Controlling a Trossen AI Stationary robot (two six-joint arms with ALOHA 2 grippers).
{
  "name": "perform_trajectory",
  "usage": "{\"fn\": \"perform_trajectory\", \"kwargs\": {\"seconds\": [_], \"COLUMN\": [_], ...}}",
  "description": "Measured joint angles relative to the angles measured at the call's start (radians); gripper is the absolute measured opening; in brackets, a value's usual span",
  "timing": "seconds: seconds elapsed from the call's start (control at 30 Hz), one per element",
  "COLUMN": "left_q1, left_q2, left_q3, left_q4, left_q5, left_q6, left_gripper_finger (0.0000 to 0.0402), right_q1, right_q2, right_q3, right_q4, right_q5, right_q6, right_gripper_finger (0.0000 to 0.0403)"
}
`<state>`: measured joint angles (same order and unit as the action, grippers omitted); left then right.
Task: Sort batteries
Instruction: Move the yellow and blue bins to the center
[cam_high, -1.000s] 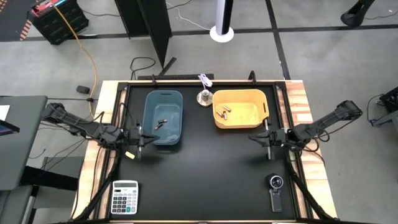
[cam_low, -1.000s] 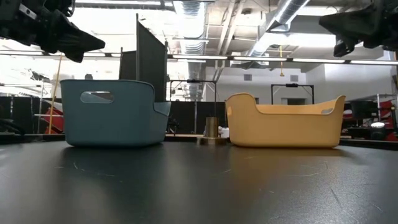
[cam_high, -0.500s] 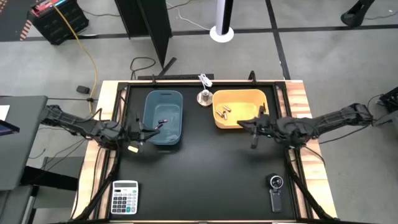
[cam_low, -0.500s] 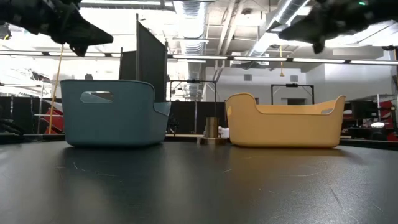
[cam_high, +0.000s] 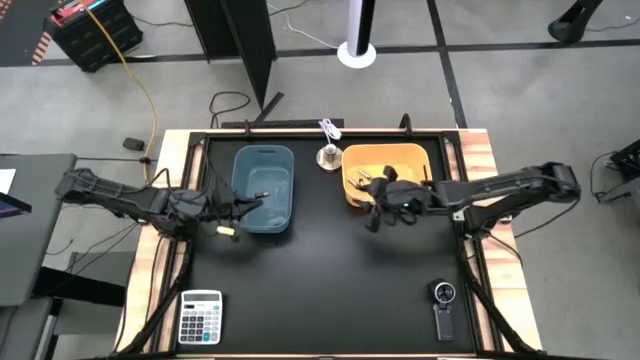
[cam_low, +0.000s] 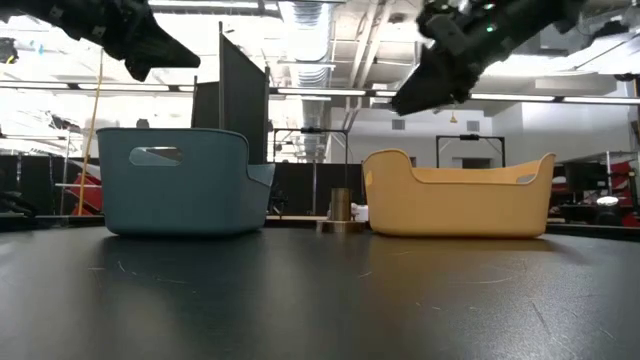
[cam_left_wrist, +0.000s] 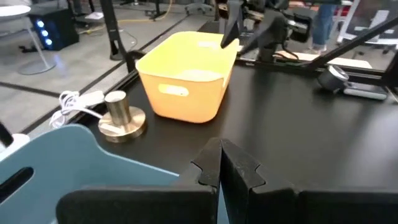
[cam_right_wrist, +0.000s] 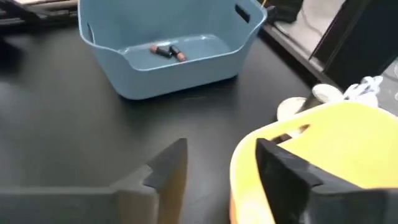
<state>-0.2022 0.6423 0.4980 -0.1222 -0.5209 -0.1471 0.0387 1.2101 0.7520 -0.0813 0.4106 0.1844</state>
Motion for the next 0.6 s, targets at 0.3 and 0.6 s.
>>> {"fn": "perform_trajectory", "kwargs": {"seconds": [0.3, 0.6], "left_q1": [0.015, 0.015], "left_q2": [-0.001, -0.001], "left_q3": [0.000, -0.001], "left_q4": [-0.050, -0.054], "left_q5": [0.001, 0.001], "left_q6": [-0.045, -0.049], "left_gripper_finger": [0.0000, 0.0000], "right_q1": [-0.029, -0.049], "right_q2": [0.165, 0.253], "right_q3": [0.124, 0.196], "right_q4": [-0.104, -0.199], "right_q5": [-0.030, -0.046], "right_q6": [0.010, 0.028], "right_gripper_finger": [0.0243, 0.0237]}}
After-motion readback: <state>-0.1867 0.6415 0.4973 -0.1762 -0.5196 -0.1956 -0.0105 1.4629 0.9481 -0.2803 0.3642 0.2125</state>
